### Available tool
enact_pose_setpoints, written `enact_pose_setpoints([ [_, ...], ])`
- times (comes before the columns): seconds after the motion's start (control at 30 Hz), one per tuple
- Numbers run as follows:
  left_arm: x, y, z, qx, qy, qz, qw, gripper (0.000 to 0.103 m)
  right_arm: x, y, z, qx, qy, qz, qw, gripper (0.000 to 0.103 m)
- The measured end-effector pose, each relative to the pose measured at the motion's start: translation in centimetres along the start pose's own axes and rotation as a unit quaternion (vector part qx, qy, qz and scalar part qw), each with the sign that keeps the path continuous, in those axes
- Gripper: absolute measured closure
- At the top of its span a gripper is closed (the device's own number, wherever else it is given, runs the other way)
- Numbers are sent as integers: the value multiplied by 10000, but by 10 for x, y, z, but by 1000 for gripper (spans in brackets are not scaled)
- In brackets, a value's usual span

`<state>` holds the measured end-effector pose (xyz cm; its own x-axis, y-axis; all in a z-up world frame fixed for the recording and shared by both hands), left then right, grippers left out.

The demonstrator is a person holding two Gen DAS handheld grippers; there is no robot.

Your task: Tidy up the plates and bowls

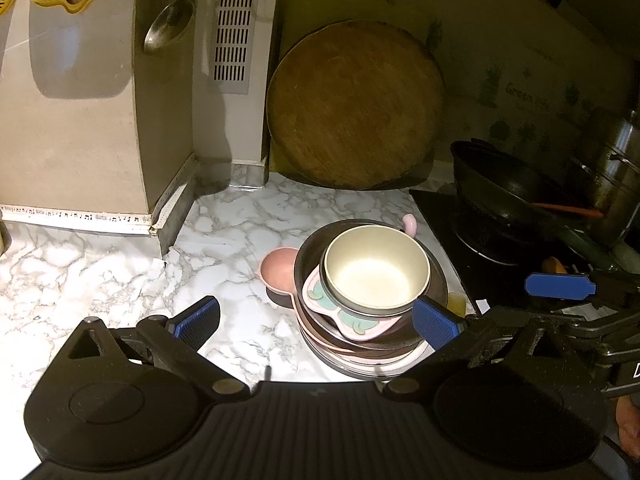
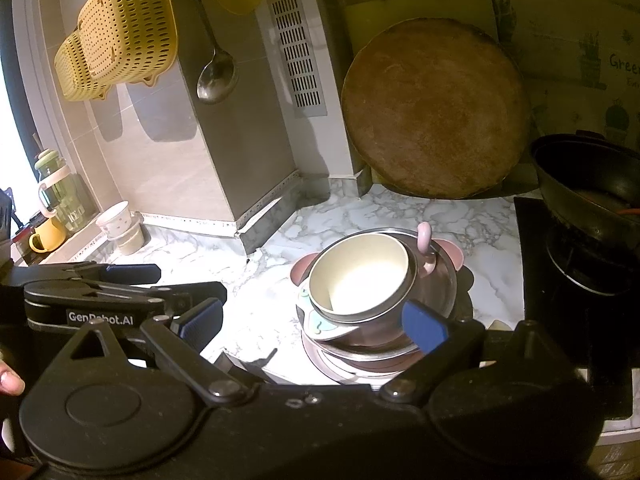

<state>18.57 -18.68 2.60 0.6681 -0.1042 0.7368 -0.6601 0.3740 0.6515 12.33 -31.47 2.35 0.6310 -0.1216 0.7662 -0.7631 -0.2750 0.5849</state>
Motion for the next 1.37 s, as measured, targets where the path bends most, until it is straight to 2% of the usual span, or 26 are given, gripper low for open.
enact_pose_setpoints([
  [1.37, -2, 1, 0, -51, -12, 7, 10000, 0, 0, -1, 0, -13, -48, -43, 10000, 6],
])
Point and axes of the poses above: each gripper's, at about its wrist camera, not at the fingertips, and y roughly against the way its jaws point, z to its right, x to its top, the point moved 10 cm from there along -y, roughly the way its jaws point, and after that the axes turned 4 degrees about x, right-handed, at the moved point
